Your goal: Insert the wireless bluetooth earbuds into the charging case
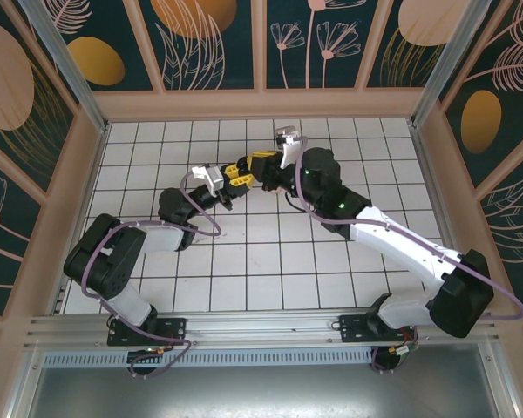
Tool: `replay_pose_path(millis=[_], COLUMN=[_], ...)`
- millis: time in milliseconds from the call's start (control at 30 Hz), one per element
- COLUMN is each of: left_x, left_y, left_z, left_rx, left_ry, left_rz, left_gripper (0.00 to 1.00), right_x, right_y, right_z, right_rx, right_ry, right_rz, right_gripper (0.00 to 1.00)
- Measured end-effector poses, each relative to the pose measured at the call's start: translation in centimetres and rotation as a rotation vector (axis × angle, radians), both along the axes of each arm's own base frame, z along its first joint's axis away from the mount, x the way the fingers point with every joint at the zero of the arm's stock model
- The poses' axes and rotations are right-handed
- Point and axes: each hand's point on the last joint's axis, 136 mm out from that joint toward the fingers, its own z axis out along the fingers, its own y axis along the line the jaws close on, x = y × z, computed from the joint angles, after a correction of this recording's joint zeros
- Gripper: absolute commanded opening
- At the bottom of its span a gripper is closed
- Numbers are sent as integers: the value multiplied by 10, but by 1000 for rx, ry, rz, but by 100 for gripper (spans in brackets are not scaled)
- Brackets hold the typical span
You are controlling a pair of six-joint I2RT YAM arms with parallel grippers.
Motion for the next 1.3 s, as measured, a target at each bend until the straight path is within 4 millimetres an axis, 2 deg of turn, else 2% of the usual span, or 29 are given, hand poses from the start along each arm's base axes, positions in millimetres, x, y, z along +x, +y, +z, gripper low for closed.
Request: replay_pose_path(millis=[133, 1300], left_x=[0, 10], left_y=[-1, -2], left_z=[-1, -16], left_rx=[1, 34], left_ry=[4, 85], left_rz=[-2, 18], left_gripper=[0, 0], right_x=[3, 12], right_y=[3, 9], right_z=[-7, -28], right_rx=[-12, -133], right_ry=[11, -72], right_rz=[0, -59], right_gripper=[17, 15])
